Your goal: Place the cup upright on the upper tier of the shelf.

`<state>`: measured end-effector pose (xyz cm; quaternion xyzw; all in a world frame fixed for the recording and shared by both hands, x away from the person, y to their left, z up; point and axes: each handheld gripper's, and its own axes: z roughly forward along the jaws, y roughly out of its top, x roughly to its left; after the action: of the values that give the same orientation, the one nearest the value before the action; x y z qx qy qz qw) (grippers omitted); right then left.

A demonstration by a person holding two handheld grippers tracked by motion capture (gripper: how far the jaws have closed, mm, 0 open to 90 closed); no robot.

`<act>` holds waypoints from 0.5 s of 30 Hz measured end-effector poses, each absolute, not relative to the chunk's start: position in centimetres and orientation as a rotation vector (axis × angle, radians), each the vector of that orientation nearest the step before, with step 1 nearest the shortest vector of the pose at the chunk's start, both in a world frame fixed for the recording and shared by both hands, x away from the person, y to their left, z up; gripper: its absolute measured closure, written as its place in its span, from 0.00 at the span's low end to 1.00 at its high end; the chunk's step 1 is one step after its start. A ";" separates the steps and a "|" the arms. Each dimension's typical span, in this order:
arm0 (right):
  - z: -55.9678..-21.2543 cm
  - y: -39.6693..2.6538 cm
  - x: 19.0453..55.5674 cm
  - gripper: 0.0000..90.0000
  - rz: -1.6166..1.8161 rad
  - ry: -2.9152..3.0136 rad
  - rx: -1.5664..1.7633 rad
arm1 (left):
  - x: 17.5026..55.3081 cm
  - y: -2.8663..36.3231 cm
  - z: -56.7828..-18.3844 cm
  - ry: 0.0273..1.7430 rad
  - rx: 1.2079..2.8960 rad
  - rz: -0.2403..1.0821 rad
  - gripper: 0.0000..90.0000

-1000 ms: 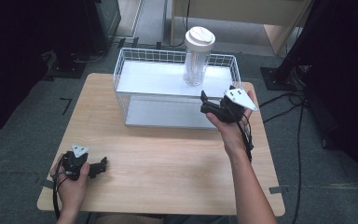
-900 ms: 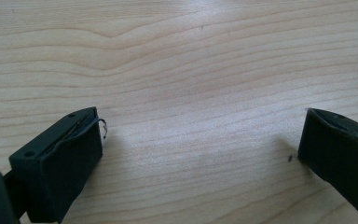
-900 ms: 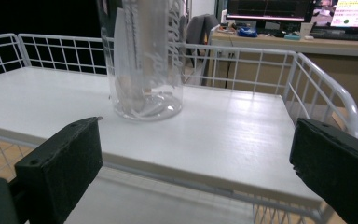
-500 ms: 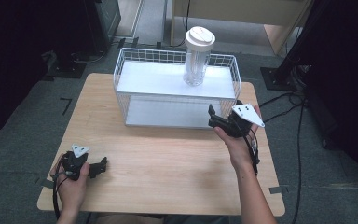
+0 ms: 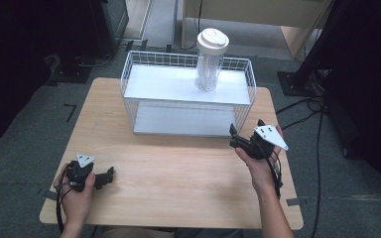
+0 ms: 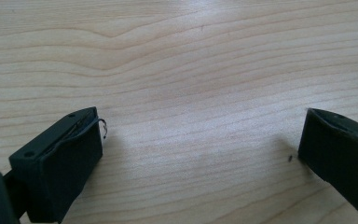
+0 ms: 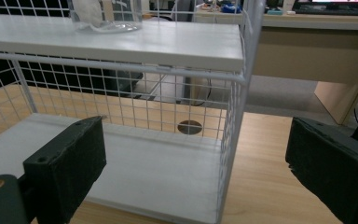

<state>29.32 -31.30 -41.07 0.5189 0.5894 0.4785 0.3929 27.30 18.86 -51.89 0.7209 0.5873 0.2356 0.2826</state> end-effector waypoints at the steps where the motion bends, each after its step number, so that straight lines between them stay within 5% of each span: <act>1: -41.2 -31.5 29.1 0.06 1.210 1.496 1.322 | 27.3 18.9 -51.9 1.572 1.931 0.631 0.00; 15: -43.4 -33.7 27.3 0.06 1.169 1.496 1.371 | 27.3 18.9 -51.9 1.573 1.931 0.631 0.00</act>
<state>27.28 -33.73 -43.42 0.5393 0.5883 0.4599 0.3891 27.30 18.86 -51.89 0.7210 0.5873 0.2356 0.2825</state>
